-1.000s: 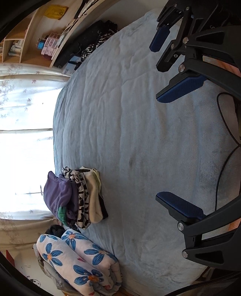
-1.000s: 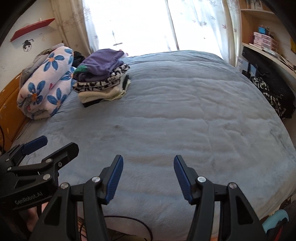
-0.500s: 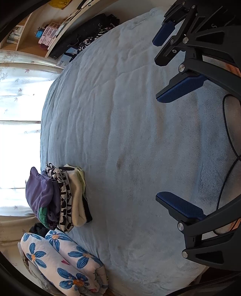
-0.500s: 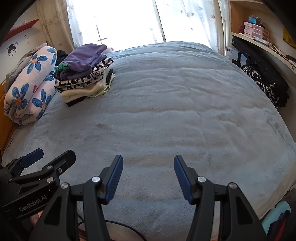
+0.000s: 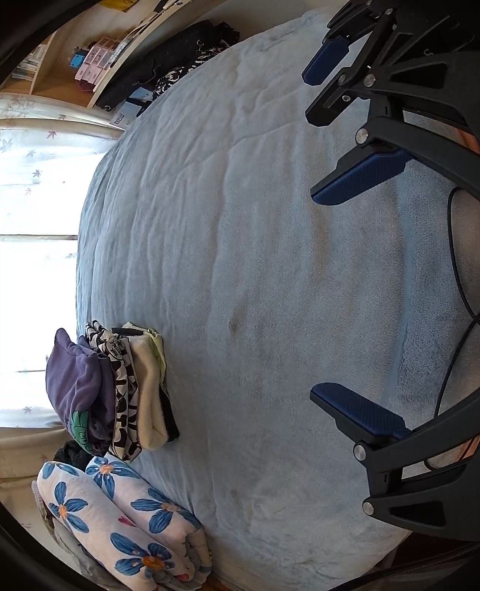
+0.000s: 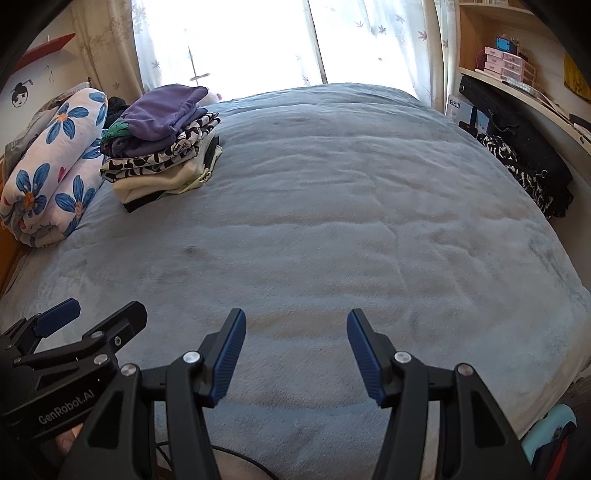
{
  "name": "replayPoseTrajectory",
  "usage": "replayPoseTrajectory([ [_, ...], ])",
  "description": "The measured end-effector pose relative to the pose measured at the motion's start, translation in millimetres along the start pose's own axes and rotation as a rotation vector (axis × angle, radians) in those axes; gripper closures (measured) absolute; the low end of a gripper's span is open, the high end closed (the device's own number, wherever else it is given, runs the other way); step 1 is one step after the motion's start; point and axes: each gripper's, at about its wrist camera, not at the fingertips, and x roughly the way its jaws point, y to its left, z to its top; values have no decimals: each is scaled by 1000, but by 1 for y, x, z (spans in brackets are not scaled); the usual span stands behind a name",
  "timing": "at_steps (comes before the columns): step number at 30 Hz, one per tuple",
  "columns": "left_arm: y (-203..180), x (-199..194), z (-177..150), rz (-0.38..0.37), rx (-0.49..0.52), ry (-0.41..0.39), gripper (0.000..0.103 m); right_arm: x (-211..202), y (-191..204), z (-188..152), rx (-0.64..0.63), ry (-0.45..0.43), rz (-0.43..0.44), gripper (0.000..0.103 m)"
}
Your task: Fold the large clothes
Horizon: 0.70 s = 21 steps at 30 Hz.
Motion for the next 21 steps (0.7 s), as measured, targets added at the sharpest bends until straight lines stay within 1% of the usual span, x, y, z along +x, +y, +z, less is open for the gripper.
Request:
replayPoseTrajectory([
  [21, 1, -3, -2, 22, -8, 6, 7, 0, 0, 1, 5, 1, 4, 46],
])
